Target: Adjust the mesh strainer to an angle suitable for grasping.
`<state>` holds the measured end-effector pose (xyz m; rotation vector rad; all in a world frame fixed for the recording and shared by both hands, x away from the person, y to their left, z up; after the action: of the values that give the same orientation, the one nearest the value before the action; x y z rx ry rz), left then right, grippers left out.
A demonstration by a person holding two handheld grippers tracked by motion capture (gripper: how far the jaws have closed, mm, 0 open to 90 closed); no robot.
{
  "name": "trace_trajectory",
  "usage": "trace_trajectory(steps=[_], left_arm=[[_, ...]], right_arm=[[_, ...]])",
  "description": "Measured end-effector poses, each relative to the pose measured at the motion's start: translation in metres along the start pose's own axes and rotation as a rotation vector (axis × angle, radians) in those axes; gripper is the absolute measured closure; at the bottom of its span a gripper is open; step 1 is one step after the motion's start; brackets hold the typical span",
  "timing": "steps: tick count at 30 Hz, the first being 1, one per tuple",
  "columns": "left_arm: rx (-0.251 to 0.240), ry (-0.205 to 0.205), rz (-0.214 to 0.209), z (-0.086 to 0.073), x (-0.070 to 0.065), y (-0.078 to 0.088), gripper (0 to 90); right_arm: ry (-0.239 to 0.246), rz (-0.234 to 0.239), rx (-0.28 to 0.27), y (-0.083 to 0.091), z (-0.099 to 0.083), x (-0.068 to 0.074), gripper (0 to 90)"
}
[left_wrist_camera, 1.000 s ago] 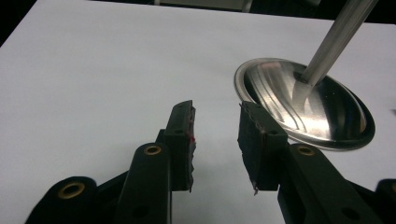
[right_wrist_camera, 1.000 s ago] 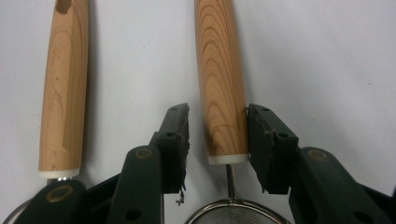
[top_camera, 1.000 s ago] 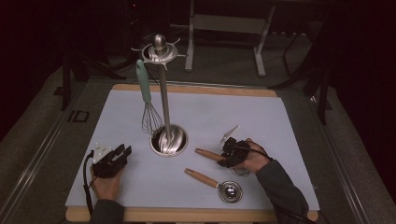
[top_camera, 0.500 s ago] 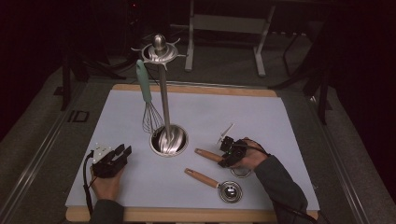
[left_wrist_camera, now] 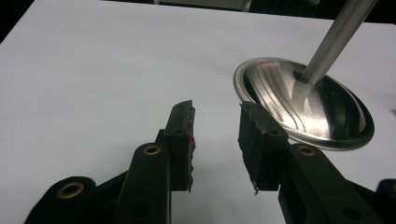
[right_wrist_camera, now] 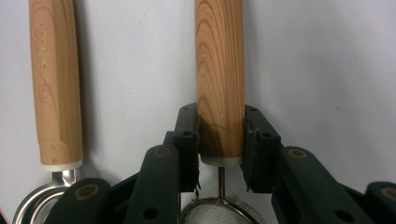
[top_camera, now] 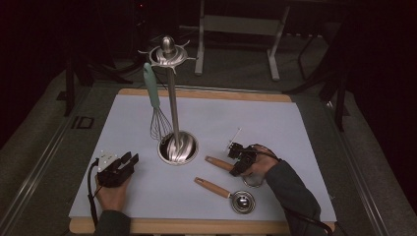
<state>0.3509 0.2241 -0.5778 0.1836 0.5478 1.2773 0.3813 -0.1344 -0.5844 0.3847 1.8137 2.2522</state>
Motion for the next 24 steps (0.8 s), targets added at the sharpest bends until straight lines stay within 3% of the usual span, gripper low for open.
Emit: trace_trajectory(steps=[6,24], left_arm=[[0.0,-0.001,0.001,0.0,0.0,0.0,65.7],[0.0,-0.002,0.002,0.0,0.0,0.0,65.7]], right_arm=[[-0.041,0.009,-0.042,0.003,0.001,-0.003,71.3],[-0.046,-0.035,-0.21,0.026,0.015,-0.003,71.2]])
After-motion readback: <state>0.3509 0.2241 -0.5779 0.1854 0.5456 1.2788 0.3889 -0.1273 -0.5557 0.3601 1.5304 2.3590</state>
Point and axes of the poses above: each handheld gripper's, and its own axes: y roughly backward along the jaws, z roughly out of its top, x roughly to its left, the point moved 9 cm from there along -y, roughly forward along the jaws, and after that the axes turned 8 degrees about y, right-handed, at the moved point
